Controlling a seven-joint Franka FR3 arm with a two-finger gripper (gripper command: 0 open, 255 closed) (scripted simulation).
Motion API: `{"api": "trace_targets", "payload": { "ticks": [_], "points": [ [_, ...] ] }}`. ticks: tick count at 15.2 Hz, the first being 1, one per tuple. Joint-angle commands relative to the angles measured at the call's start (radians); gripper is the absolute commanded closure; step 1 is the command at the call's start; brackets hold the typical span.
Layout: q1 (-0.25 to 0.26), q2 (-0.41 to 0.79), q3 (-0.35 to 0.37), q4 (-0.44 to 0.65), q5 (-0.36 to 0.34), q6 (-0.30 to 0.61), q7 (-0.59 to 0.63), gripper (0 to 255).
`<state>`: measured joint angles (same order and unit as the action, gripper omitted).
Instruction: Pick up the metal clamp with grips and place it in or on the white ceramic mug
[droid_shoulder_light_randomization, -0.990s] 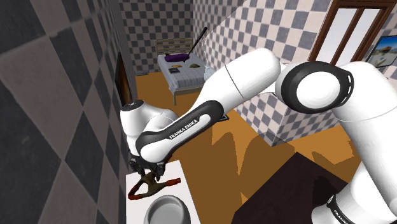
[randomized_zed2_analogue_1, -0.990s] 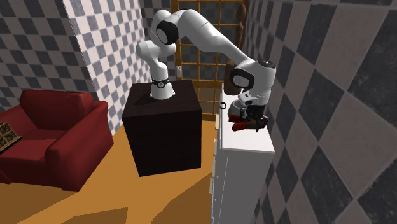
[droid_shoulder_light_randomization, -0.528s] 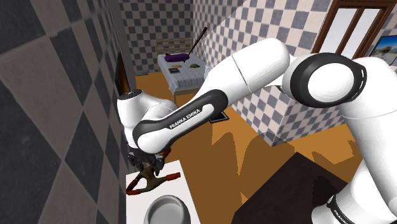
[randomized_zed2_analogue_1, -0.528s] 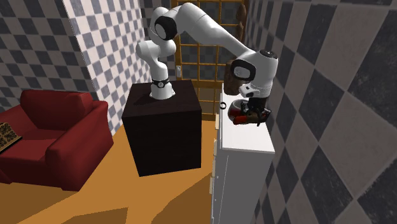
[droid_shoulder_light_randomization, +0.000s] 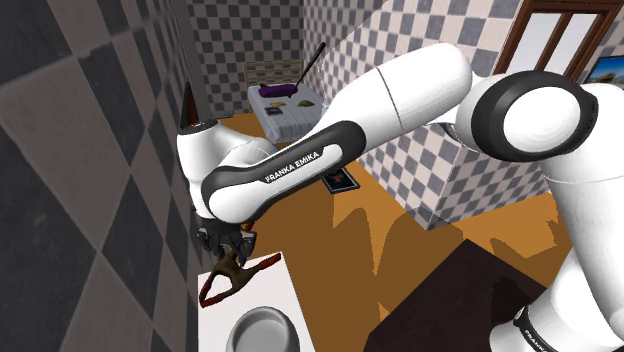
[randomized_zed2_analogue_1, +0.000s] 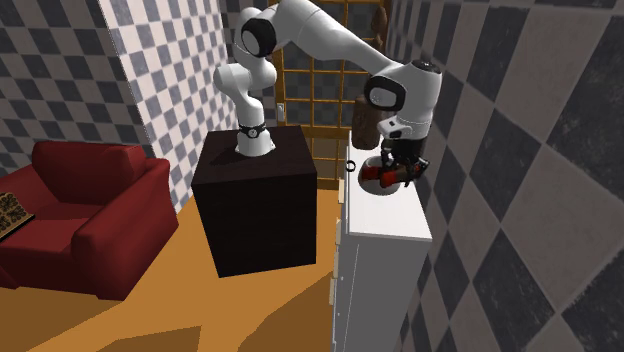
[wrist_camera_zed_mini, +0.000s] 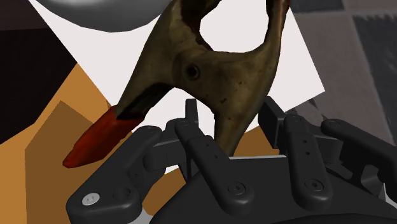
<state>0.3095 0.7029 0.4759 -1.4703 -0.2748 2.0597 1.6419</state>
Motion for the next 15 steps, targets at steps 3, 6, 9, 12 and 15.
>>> {"api": "trace_targets", "payload": {
  "ticks": [3,6,9,12,15],
  "points": [
    [-0.004,-0.024,0.008,0.017,0.011,-0.04,-0.005,255],
    [-0.006,-0.041,0.014,0.032,0.018,-0.07,-0.009,255],
    [0.002,-0.083,0.028,-0.039,0.026,-0.041,0.025,255],
    [0.019,-0.136,0.048,-0.133,0.036,0.002,0.078,255],
    [0.042,-0.179,0.068,-0.211,0.045,0.039,0.131,255]
  ]
}}
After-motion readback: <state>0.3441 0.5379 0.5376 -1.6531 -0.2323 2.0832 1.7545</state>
